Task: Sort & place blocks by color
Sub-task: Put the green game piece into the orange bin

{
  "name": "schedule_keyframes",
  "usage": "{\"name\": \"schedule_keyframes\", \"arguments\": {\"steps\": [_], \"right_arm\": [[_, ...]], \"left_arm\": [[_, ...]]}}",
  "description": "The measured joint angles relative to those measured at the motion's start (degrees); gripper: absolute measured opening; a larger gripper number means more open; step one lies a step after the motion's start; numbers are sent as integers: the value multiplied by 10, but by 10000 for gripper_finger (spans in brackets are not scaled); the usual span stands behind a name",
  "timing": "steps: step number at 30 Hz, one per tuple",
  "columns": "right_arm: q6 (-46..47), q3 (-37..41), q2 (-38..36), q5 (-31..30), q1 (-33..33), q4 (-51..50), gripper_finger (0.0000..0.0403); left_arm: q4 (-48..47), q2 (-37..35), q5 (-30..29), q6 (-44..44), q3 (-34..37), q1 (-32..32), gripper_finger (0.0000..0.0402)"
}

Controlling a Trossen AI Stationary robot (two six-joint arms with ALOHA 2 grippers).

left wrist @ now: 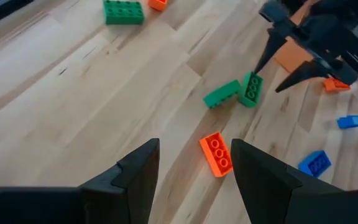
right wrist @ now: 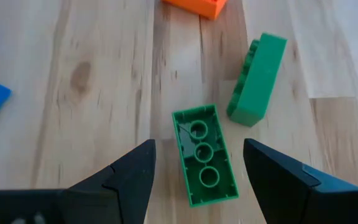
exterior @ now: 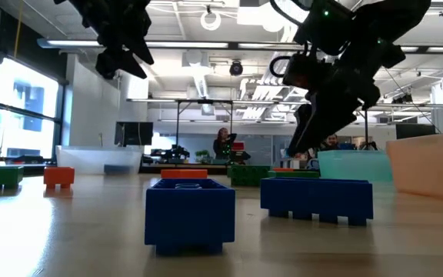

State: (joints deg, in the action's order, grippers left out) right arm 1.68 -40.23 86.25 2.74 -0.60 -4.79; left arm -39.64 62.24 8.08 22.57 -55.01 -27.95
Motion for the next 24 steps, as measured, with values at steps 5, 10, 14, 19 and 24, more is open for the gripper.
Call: {"name": "schedule_keyframes", "arguments": {"steps": [5, 10, 14, 19, 24], "right_arm": [[-7, 0, 21, -11, 0, 3, 231], [-7, 0, 48, -11, 0, 12, 231], [-7, 0, 70, -11, 0, 26, 231], [-5, 0, 86, -11, -2, 28, 231], [13, 0, 87, -9, -2, 28, 205]], "left_arm": [[0, 0, -6, 8, 0, 8, 186], [0, 0, -10, 13, 0, 11, 186], [0, 0, -10, 15, 0, 11, 186], [0, 0, -10, 15, 0, 11, 186], [0, 0, -10, 15, 0, 11, 186]]}}
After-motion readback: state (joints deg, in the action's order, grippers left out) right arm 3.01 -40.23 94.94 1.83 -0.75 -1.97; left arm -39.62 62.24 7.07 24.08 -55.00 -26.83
